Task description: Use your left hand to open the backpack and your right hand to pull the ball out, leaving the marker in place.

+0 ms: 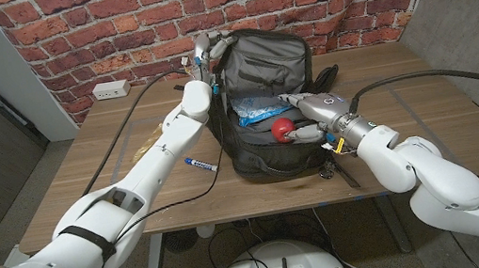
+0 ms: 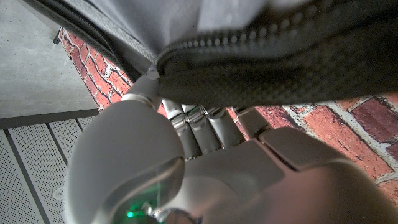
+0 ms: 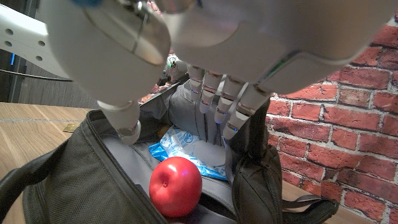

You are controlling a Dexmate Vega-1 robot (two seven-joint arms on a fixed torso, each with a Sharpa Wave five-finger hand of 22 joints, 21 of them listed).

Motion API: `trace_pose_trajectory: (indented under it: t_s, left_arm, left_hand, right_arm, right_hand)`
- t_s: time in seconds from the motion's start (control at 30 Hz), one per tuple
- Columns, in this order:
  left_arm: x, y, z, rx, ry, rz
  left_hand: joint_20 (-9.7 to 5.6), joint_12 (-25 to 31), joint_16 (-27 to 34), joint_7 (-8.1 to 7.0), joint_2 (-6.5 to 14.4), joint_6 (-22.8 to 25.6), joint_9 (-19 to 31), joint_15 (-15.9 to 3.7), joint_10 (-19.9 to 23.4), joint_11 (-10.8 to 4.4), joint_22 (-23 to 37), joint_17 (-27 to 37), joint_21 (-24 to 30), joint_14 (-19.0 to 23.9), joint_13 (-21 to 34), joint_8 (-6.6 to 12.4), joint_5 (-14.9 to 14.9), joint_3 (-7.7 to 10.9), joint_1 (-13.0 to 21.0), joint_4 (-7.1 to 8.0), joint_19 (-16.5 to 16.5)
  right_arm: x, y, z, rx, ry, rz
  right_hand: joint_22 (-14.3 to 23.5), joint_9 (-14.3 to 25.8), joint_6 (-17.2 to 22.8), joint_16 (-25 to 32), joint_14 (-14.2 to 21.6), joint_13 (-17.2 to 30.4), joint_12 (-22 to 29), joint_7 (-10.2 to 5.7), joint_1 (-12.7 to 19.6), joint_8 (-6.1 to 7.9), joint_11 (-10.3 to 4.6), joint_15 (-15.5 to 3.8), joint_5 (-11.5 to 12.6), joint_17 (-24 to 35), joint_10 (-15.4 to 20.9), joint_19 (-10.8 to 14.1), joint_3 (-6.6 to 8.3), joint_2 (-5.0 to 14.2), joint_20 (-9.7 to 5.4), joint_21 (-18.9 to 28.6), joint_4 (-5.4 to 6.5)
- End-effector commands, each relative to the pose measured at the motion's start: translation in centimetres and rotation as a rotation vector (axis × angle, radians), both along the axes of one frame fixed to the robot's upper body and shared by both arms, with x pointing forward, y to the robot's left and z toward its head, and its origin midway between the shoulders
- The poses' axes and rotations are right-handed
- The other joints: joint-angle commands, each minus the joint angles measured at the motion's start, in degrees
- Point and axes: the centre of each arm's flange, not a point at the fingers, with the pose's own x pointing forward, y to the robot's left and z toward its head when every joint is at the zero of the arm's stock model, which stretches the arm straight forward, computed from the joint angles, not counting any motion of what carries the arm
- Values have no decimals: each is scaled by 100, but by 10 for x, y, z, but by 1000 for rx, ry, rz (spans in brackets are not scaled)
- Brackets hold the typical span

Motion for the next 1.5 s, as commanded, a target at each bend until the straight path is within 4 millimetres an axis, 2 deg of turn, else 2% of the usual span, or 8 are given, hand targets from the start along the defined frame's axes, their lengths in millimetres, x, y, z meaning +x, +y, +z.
trace_pose_trajectory:
  t_s: [0.03, 0.3, 0.5, 0.8, 1.5]
  left_arm:
    - [5, -4, -3, -5, 20, -22]
    - [5, -4, -3, -8, 21, -24]
    - [4, -4, -4, -12, 17, -24]
    - [3, -4, -9, -17, 26, -26]
    - [0, -2, -13, -29, 26, -16]
  left_hand:
    - [-793, 38, 6, 8, 63, 30, 27, 4, 41, 12, 21, 6, -29, 55, 33, 30, 23, 76, 32, 52, 52]
    - [-793, 37, 3, 18, 67, 32, 28, 4, 35, 2, 21, 5, -29, 55, 34, 30, 25, 81, 34, 53, 52]
    - [-794, 38, 5, 3, 68, 34, 28, 2, 38, 2, 21, 7, -29, 62, 34, 31, 24, 82, 34, 54, 51]
    - [-794, 35, 0, 15, 63, 18, 30, 2, 27, -3, 21, 5, -29, 57, 34, 24, 25, 85, 36, 52, 50]
    - [-792, 36, -4, 10, 63, 17, 31, 3, 26, 7, 21, 4, -28, 55, 35, 23, 25, 91, 35, 54, 53]
  right_arm:
    - [6, 10, 7, -28, 78, -31]
    - [12, 15, 10, -49, 96, -37]
    - [15, 18, 13, -61, 93, -26]
    - [18, 21, 14, -77, 107, -11]
    - [38, 34, 26, -150, 202, -91]
  right_hand:
    - [17, 30, -107, -19, -54, 19, -7, -13, 95, -25, 37, -126, -26, 19, -77, -30, 14, -9, -9, -13, 62]
    - [19, 32, -221, -55, -165, 25, 0, -12, 128, -48, 64, -117, -33, 24, -129, -55, 2, -34, -10, -10, 87]
    - [20, 33, -183, -76, -222, 29, 33, -5, 161, -13, 70, -197, -35, 15, -97, -58, -7, -56, -18, -2, 98]
    - [21, 35, -136, -66, -182, 33, 73, 22, 193, 16, 47, -231, -37, -9, -25, -23, -18, -73, -109, 18, 114]
    - [24, 37, -220, -61, -156, 39, 54, 81, 222, -7, 70, -173, -43, -37, -103, -57, -37, -76, -64, 13, 142]
